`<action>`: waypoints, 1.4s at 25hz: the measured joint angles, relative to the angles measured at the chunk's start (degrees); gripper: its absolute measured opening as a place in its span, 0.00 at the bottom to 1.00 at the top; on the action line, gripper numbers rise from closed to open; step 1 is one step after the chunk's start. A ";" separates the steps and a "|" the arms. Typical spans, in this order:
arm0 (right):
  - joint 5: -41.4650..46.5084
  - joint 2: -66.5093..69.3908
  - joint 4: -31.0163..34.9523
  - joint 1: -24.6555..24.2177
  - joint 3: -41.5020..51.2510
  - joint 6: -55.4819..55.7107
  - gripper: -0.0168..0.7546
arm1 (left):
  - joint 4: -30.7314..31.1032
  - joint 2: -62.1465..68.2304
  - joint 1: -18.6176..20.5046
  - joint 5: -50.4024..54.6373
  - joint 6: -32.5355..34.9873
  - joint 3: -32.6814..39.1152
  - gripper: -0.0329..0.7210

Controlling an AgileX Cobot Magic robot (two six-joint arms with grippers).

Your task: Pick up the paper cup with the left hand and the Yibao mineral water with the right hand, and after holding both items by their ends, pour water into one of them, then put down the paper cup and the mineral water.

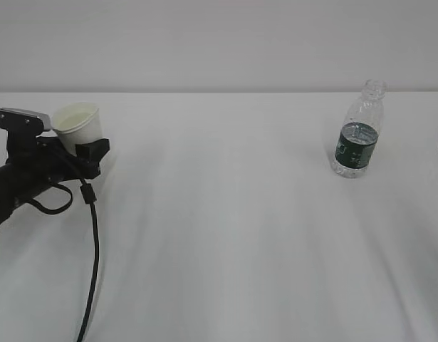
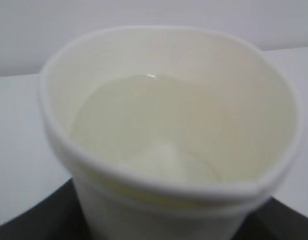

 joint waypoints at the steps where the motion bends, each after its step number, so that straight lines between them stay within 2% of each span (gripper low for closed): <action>1: 0.24 0.00 0.00 0.00 0.00 0.00 0.79 | -0.22 0.38 0.00 -0.35 0.54 -0.12 0.65; 22: 1.01 2.94 -0.91 0.00 0.00 1.12 0.79 | -8.59 4.02 0.00 -0.72 2.98 -0.12 0.64; 35: 0.88 3.04 -0.91 0.00 0.00 1.33 0.79 | -9.05 6.40 0.00 -1.55 2.98 -0.33 0.64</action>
